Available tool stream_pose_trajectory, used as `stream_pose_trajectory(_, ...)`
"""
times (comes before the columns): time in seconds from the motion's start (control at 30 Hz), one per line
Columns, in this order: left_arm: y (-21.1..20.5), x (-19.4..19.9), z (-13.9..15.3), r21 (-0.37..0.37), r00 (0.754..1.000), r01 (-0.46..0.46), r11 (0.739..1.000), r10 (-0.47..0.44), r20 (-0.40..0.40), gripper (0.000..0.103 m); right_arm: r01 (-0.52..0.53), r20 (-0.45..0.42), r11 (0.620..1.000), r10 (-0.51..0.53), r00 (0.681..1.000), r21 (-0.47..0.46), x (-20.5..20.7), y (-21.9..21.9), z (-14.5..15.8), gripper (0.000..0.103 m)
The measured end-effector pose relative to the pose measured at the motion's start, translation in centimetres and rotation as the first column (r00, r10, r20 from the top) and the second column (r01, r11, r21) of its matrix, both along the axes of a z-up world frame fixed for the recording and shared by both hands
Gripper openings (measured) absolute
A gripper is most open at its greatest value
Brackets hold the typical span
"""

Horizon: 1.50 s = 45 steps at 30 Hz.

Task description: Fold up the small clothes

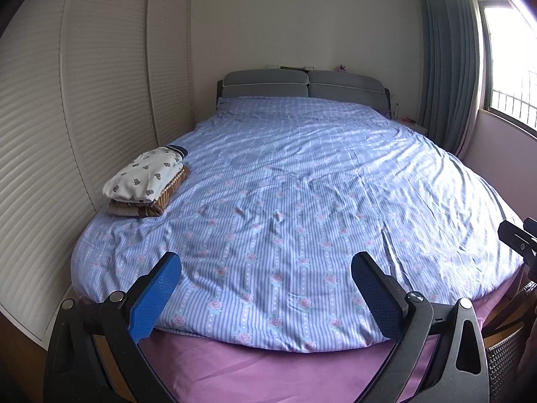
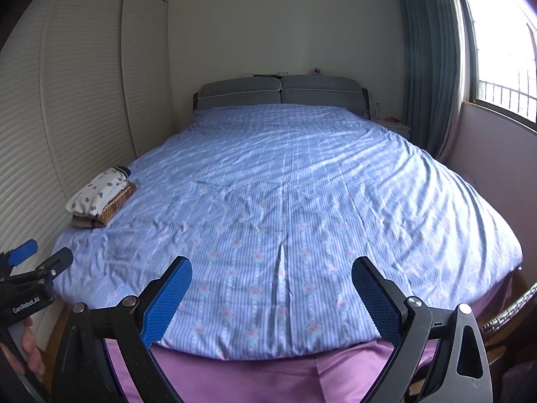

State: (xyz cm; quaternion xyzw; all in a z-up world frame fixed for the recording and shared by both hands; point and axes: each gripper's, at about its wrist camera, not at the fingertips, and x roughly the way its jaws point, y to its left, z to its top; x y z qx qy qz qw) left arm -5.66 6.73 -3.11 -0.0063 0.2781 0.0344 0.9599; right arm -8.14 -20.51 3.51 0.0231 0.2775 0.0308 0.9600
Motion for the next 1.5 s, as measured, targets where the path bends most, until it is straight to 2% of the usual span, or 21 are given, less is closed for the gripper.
stream_pose_trajectory(0.47, 0.4, -0.4, -0.1, -0.013, 1.0, 0.013, 1.0, -0.013, -0.018, 0.103, -0.006, 0.024, 0.999, 0.007, 1.0, -0.031, -0.8, 0.7, 0.7, 0.097)
stream_pose_trajectory(1.5, 0.5, -0.4, -0.6, -0.028, 0.999, 0.025, 0.999, -0.026, -0.029, 0.103, -0.013, 0.008, 1.0, 0.013, 1.0, -0.012, -1.0, 0.6, 0.5, 0.097)
